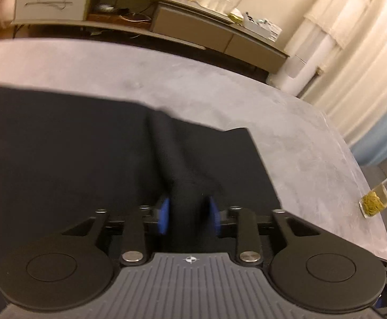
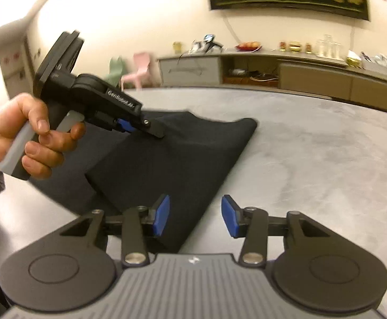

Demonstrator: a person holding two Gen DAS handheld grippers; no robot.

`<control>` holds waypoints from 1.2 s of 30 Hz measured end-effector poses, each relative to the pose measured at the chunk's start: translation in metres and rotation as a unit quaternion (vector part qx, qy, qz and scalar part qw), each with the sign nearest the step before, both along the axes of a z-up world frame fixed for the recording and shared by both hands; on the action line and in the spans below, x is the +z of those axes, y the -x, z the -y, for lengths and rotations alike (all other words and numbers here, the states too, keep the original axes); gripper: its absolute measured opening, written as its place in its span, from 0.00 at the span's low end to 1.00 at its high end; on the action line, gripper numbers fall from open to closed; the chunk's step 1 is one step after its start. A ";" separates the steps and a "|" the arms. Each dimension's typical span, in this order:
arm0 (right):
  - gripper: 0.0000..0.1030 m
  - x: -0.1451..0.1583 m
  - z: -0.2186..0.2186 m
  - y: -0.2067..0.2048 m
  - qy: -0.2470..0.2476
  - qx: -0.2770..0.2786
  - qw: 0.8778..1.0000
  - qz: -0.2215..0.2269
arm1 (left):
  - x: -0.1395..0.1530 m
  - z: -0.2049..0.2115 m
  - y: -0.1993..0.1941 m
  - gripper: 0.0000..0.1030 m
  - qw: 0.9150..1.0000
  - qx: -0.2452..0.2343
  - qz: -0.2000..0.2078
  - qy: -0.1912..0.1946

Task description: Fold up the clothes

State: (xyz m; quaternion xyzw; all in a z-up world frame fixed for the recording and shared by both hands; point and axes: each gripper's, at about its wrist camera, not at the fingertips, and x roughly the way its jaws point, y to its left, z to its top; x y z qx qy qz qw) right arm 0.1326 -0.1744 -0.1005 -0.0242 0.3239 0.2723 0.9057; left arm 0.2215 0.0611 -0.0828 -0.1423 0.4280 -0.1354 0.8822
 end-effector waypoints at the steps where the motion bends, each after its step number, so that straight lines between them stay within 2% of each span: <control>1: 0.38 -0.003 -0.008 0.000 0.011 0.007 1.000 0.003 | -0.004 -0.002 0.003 0.41 1.000 0.001 -0.002 0.006; 5: 0.27 -0.014 -0.033 0.002 0.048 0.030 0.998 0.012 | -0.014 0.002 0.013 0.41 1.000 0.009 0.001 -0.012; 7: 0.24 -0.019 -0.042 -0.001 0.075 0.031 0.997 0.005 | -0.017 0.005 0.021 0.41 0.999 0.009 0.020 -0.028; 12: 0.26 -0.014 -0.047 -0.015 0.086 0.010 0.996 -0.036 | -0.011 0.013 0.037 0.41 0.997 0.004 0.029 -0.065; 17: 0.25 -0.008 -0.046 -0.026 0.080 -0.009 0.996 -0.041 | 0.009 -0.030 0.067 0.42 0.998 0.034 0.042 -0.040; 20: 0.31 -0.017 -0.056 -0.033 0.131 -0.021 0.991 -0.034 | 0.022 -0.069 0.086 0.43 0.996 0.065 0.049 -0.035; 22: 0.31 -0.011 -0.066 -0.034 0.168 -0.042 0.985 -0.015 | 0.033 -0.098 0.103 0.47 0.993 0.094 0.062 -0.031; 23: 0.33 -0.005 -0.071 -0.030 0.179 -0.054 0.982 0.008 | 0.039 -0.117 0.115 0.53 0.990 0.116 0.070 -0.025; 26: 0.33 0.021 -0.101 -0.005 0.155 -0.044 0.986 0.040 | 0.044 -0.173 0.148 0.58 0.977 0.196 0.083 0.010; 27: 0.37 0.027 -0.118 0.004 0.142 -0.027 0.989 0.043 | 0.044 -0.192 0.158 0.58 0.971 0.225 0.082 0.023; 28: 0.40 0.032 -0.139 0.013 0.131 -0.004 0.990 0.047 | 0.043 -0.209 0.167 0.58 0.963 0.252 0.082 0.035; 30: 0.45 0.038 -0.194 0.030 0.111 0.057 0.991 0.052 | 0.044 -0.247 0.188 0.58 0.942 0.320 0.081 0.049; 31: 0.49 0.040 -0.223 0.037 0.102 0.091 0.989 0.054 | 0.044 -0.264 0.198 0.58 0.932 0.350 0.080 0.054; 34: 0.53 0.036 -0.315 0.049 0.084 0.184 0.978 0.057 | 0.037 -0.294 0.217 0.63 0.914 0.390 0.074 0.080; 36: 0.54 0.028 -0.378 0.056 0.090 0.245 0.963 0.068 | 0.033 -0.314 0.229 0.63 0.901 0.416 0.071 0.098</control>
